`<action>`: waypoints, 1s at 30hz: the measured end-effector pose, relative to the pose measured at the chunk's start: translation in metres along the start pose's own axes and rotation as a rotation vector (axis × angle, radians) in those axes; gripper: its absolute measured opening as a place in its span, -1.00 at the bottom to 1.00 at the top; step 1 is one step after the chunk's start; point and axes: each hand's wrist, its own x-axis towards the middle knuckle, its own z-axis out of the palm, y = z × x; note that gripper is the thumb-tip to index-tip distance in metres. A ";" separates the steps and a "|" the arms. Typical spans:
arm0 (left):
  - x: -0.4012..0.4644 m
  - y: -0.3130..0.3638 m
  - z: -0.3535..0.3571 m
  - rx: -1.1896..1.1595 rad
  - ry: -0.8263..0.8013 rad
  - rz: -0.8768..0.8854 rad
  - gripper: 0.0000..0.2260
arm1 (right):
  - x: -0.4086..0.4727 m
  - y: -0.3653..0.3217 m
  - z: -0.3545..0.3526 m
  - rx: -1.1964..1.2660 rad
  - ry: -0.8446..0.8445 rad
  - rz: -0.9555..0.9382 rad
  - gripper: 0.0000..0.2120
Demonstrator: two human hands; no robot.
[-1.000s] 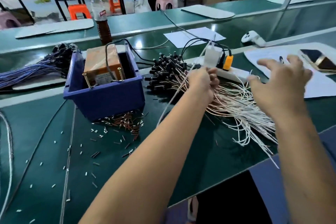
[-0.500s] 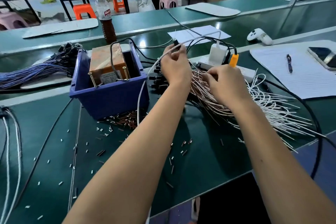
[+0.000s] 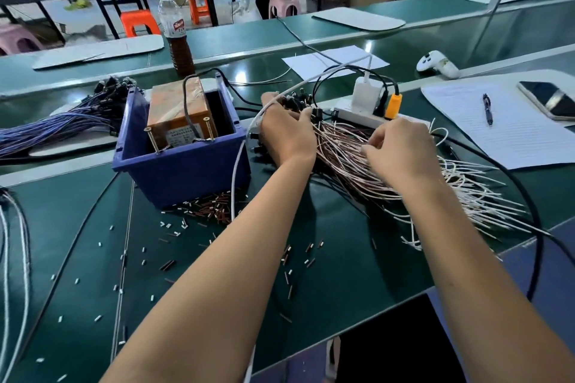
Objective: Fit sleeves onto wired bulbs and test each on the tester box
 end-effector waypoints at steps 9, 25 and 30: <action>-0.019 0.006 -0.021 0.152 -0.231 -0.044 -0.58 | -0.010 -0.018 0.010 0.238 0.206 -0.104 -0.92; 0.007 -0.047 -0.283 0.475 -0.902 -0.213 -0.77 | -0.100 -0.188 0.050 0.612 -0.009 -0.683 -0.94; 0.052 -0.109 -0.336 0.898 -0.117 -0.333 -0.81 | -0.128 -0.238 0.082 0.441 -0.340 -0.815 -0.86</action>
